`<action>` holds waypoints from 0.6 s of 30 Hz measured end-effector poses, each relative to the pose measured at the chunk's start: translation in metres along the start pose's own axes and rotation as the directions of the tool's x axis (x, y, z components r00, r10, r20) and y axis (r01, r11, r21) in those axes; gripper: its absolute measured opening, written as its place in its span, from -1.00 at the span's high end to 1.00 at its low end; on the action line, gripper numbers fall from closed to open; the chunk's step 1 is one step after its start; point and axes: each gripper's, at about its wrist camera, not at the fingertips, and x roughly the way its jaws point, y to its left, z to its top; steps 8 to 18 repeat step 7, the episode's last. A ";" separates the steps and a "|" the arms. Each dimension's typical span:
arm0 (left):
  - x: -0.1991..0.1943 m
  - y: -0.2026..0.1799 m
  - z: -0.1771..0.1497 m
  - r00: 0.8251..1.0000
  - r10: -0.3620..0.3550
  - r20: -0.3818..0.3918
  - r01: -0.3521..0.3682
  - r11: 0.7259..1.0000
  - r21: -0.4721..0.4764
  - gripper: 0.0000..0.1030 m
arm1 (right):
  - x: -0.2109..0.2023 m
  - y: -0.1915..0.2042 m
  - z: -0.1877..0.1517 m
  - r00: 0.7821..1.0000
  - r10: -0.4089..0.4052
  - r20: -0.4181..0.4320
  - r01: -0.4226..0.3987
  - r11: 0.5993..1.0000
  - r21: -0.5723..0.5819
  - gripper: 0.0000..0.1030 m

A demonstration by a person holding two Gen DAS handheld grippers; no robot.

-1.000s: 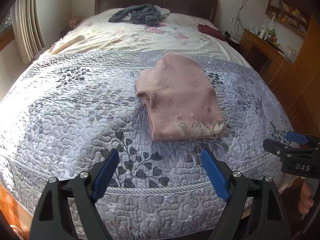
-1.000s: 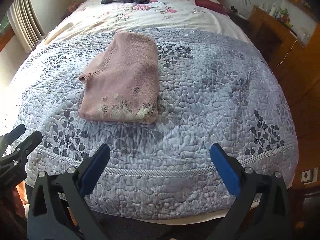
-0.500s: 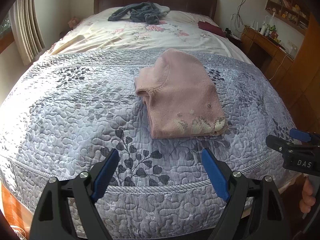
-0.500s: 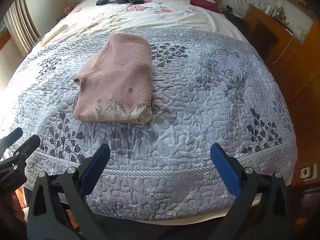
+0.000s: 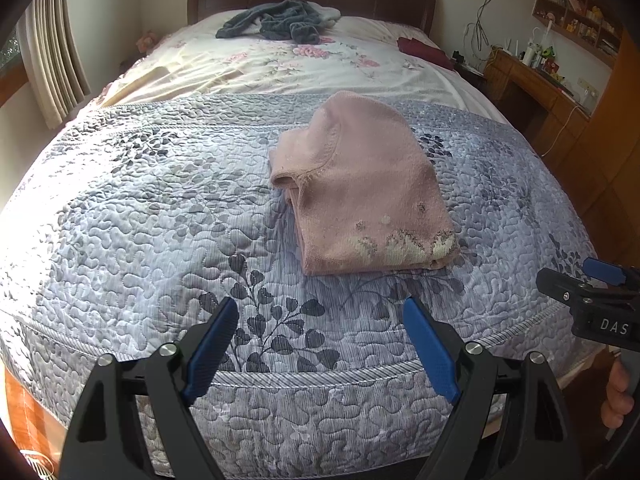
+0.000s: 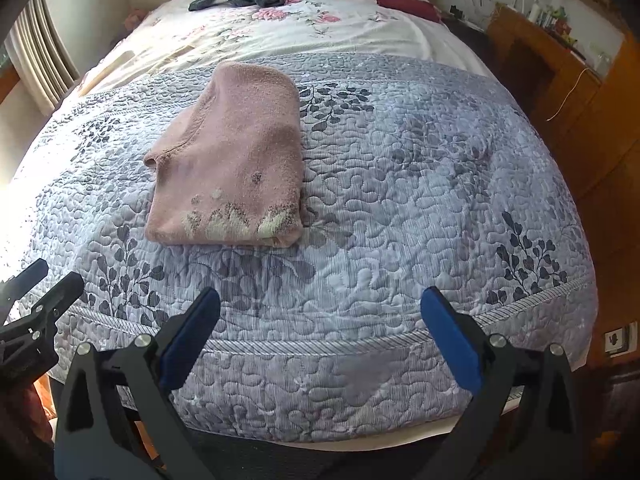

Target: Fold small clothes

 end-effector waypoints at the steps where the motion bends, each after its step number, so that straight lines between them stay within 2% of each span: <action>1: 0.000 0.000 0.000 1.000 0.001 0.000 -0.001 1.000 0.000 -0.65 | 0.000 0.000 0.000 1.000 0.000 -0.003 0.000 1.000 0.001 -0.94; 18: 0.002 0.001 0.000 1.000 0.003 -0.002 -0.003 1.000 0.003 -0.65 | 0.001 0.000 0.000 1.000 -0.004 -0.009 0.004 1.000 0.007 -0.94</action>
